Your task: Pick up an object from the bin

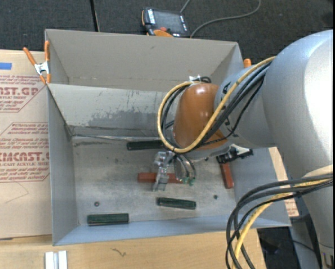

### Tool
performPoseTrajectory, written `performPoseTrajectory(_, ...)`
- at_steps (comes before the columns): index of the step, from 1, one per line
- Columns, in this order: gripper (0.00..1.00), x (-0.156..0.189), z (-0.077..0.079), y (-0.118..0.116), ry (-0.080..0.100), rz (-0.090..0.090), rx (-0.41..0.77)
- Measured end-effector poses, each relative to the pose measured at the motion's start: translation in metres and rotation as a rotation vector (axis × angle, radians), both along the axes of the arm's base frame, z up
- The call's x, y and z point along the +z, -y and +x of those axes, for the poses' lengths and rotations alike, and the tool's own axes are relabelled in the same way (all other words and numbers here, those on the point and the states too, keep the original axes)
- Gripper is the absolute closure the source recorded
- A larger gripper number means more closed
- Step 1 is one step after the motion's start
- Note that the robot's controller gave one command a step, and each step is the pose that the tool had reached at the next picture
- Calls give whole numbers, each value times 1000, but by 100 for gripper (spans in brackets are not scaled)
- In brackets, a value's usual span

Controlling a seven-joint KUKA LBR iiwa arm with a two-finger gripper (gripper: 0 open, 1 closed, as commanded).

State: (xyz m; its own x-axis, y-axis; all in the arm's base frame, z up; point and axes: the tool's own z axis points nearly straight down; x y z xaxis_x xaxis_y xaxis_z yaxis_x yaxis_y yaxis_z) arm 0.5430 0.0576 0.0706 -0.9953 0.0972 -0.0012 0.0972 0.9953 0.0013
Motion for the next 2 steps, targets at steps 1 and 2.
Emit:
performPoseTrajectory(1, 100, 121, -19, 36, 6, -1, -31)
performPoseTrajectory(2, 100, 192, 9, 41, 10, 0, -35)
